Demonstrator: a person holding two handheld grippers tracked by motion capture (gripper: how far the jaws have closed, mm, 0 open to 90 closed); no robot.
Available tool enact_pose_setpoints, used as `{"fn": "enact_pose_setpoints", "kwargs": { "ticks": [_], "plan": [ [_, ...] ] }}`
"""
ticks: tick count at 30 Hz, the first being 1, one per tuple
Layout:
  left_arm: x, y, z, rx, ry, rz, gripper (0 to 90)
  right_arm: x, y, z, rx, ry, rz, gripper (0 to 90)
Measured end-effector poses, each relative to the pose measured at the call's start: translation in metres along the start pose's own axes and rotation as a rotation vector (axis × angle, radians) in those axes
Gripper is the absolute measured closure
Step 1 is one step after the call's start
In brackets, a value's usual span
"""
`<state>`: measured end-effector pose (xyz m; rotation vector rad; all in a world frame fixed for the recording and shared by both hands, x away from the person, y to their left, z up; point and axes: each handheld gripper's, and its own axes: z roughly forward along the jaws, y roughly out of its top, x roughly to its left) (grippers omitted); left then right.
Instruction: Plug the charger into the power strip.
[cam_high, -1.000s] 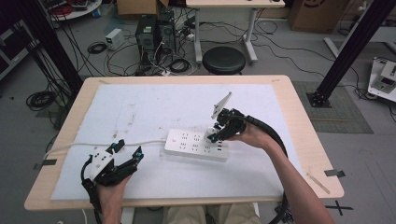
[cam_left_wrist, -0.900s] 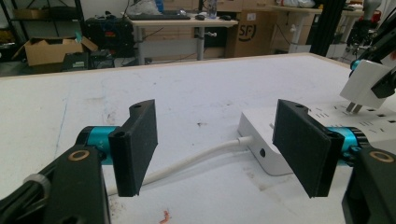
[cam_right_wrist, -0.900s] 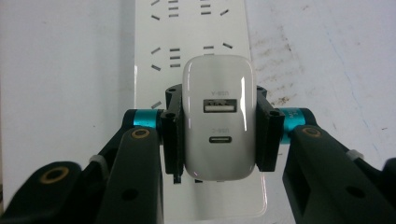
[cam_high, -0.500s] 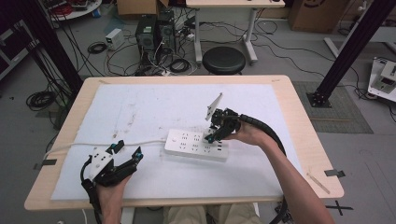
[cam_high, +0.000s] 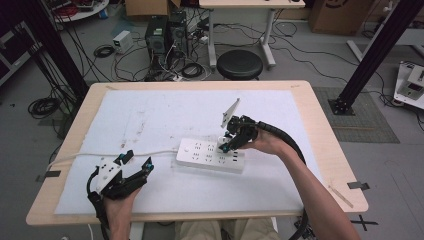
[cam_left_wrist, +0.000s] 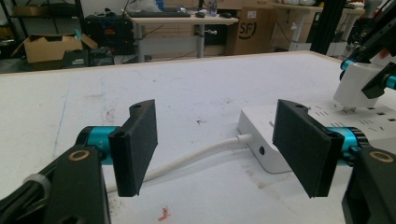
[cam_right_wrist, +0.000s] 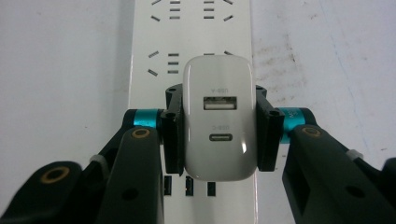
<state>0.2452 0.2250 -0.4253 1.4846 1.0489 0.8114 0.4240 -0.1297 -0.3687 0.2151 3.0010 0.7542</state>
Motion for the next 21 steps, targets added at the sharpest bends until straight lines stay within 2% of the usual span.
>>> {"fn": "enact_pose_setpoints", "kwargs": {
  "ticks": [2,8,12,13,18,20,21],
  "plan": [
    [0.0,0.0,0.0,0.0,0.0,0.0,30.9,0.0004,0.0,0.0003,-0.002,-0.001,-0.008,63.7],
    [-0.0007,0.001,0.0019,0.003,0.0,0.001,30.9,-0.0068,-0.0006,0.0011,-0.012,0.038,0.045,63.6],
    [-0.0007,0.0013,0.0023,0.003,-0.002,0.003,30.9,-0.0079,0.0001,0.0011,-0.009,0.044,0.054,63.6],
    [-0.0011,0.001,0.0028,0.007,-0.005,0.001,30.9,-0.0061,0.0003,0.0015,0.006,0.044,0.046,63.7],
    [0.0002,0.0008,0.0014,0.003,0.0,-0.001,30.9,-0.0037,0.0015,0.0032,0.009,0.024,0.022,63.7],
    [0.0005,0.0008,0.0003,0.001,0.003,-0.001,30.9,-0.001,0.0012,0.009,0.044,0.01,0.011,63.7],
    [0.0005,0.0006,-0.0008,0.002,0.002,-0.003,30.9,-0.0013,0.0004,0.009,0.031,0.012,0.016,63.7]
  ]
}}
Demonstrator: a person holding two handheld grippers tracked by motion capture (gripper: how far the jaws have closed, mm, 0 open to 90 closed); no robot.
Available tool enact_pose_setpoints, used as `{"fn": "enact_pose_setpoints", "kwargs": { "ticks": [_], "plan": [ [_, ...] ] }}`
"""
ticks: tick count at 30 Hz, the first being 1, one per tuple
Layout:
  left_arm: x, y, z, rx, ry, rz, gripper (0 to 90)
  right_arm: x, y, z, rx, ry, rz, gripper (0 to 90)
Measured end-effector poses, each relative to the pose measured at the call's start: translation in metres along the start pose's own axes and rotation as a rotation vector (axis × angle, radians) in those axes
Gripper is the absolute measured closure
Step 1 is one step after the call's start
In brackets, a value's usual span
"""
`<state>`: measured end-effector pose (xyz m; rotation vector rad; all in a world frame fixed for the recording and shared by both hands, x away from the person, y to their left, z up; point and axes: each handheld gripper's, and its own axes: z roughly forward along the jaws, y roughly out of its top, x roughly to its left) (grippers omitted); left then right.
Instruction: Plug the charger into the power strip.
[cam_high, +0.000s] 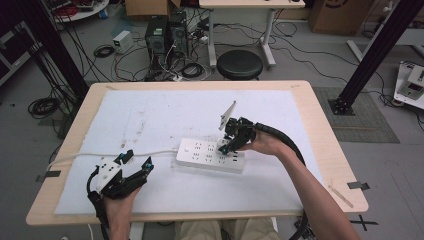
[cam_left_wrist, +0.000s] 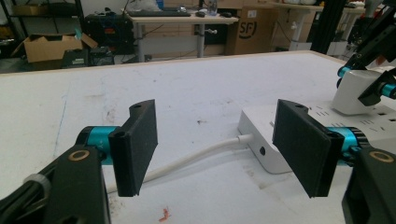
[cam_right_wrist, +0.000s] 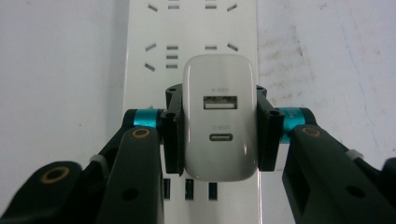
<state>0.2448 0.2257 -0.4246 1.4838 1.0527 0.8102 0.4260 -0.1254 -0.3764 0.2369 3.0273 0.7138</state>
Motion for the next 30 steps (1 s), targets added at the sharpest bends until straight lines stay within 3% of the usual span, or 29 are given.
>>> {"fn": "enact_pose_setpoints", "kwargs": {
  "ticks": [6,18,24,30],
  "plan": [
    [0.004,-0.001,-0.005,0.001,0.011,-0.004,30.9,0.0,-0.006,0.0,-0.042,-0.003,0.009,63.7],
    [0.002,-0.003,-0.005,0.013,0.009,-0.003,30.9,0.002,-0.011,0.003,-0.083,-0.014,-0.026,64.0],
    [0.004,-0.001,-0.008,0.009,0.017,-0.009,31.0,0.008,-0.012,0.004,-0.087,-0.051,-0.052,64.0],
    [0.002,-0.001,-0.007,0.01,0.016,-0.003,31.1,0.001,-0.015,0.005,-0.11,-0.014,-0.019,64.0]
  ]
}}
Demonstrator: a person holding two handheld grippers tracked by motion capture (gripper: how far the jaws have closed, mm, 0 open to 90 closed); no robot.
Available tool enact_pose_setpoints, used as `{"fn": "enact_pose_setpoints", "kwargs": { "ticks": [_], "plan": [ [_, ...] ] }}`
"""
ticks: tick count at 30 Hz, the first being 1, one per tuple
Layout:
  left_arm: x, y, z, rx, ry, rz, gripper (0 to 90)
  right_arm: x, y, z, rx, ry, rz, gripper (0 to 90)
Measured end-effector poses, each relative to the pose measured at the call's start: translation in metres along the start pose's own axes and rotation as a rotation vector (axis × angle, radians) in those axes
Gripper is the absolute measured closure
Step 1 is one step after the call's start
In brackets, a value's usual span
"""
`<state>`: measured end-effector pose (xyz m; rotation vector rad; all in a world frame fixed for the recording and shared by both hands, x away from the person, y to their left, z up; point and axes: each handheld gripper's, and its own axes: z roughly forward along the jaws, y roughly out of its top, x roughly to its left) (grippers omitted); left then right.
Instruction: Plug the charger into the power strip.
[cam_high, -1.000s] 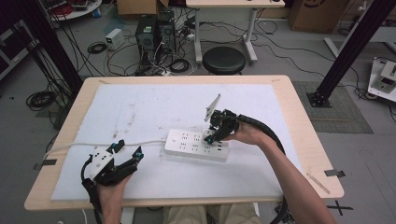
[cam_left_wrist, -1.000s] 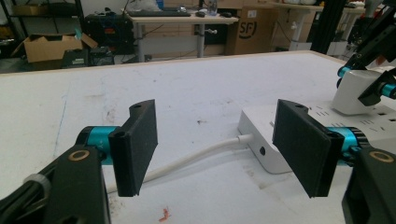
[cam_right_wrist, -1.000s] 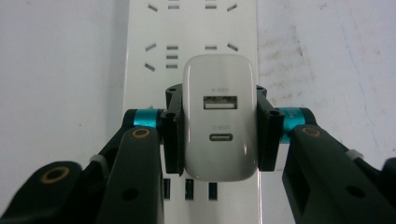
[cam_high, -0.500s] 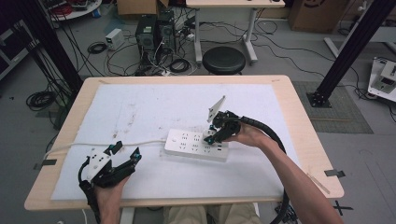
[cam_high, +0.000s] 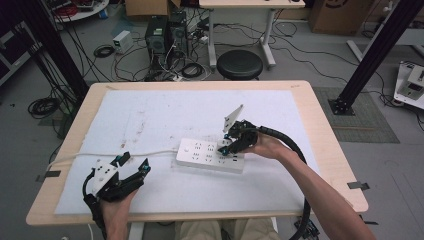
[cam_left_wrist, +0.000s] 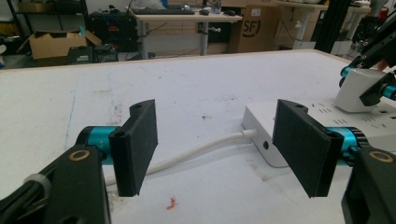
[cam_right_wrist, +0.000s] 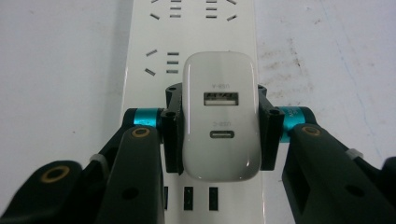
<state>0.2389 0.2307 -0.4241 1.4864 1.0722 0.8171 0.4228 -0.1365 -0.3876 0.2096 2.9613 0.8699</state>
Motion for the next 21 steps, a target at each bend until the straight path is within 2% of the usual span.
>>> {"fn": "enact_pose_setpoints", "kwargs": {
  "ticks": [3,5,8,9,12,16,18,21],
  "plan": [
    [-0.001,-0.001,0.0,0.001,0.0,-0.012,31.1,-0.003,-0.001,0.001,-0.009,0.019,0.012,64.0],
    [-0.001,-0.001,0.0,0.0,-0.002,-0.013,31.1,-0.002,-0.001,0.001,-0.008,0.012,0.006,64.0],
    [-0.001,0.0,0.0,0.003,-0.002,-0.007,31.1,0.002,0.0,0.002,0.003,-0.008,-0.011,64.0],
    [-0.001,0.0,0.0,-0.001,0.001,-0.009,31.0,0.007,0.0,0.002,0.007,-0.036,-0.03,64.0],
    [-0.001,0.0,-0.001,0.004,-0.002,-0.009,31.1,0.008,-0.001,0.003,-0.001,-0.043,-0.032,64.0],
    [-0.001,-0.001,-0.002,0.001,0.002,-0.005,31.1,0.005,-0.003,0.003,-0.011,-0.026,-0.016,64.0],
    [0.0,-0.001,-0.004,0.001,0.004,-0.015,31.1,0.002,-0.004,0.004,-0.02,-0.006,-0.001,64.0],
    [0.001,-0.002,-0.007,-0.004,0.014,-0.021,31.1,0.0,-0.003,0.008,-0.015,0.001,-0.007,64.0]
  ]
}}
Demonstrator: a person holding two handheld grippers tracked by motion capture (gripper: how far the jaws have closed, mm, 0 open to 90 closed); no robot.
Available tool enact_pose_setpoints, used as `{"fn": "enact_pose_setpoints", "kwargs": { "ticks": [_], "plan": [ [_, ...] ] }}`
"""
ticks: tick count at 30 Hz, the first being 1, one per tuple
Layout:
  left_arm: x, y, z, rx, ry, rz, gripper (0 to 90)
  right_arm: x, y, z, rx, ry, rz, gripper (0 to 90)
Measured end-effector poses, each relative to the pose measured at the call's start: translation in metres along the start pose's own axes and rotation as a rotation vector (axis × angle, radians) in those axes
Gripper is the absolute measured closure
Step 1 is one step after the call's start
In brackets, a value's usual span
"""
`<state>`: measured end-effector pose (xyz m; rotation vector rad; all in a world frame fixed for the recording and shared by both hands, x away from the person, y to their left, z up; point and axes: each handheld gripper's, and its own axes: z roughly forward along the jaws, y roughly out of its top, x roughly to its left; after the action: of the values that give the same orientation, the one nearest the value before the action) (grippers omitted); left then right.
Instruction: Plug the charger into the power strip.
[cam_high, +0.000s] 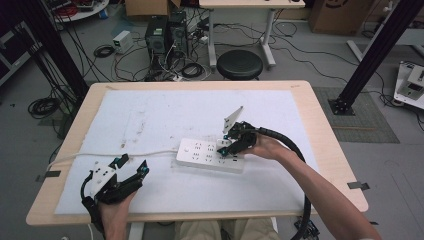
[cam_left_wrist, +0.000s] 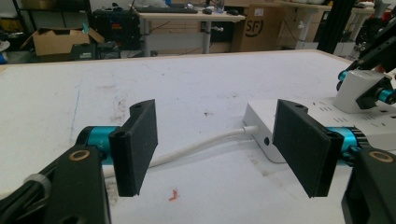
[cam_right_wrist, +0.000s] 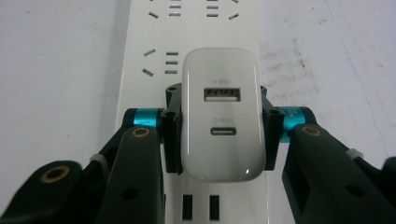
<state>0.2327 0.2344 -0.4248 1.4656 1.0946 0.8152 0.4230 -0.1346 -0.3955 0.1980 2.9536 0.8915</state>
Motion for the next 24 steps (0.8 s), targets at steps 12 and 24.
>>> {"fn": "enact_pose_setpoints", "kwargs": {
  "ticks": [12,24],
  "plan": [
    [0.0037,0.0043,-0.004,-0.009,0.006,0.008,31.1,-0.0001,-0.0023,0.0006,-0.015,0.008,0.009,63.5],
    [0.0037,0.0044,-0.0031,-0.011,0.007,0.007,31.0,-0.0016,-0.0012,0.0005,-0.011,0.014,0.007,62.9]
  ]
}}
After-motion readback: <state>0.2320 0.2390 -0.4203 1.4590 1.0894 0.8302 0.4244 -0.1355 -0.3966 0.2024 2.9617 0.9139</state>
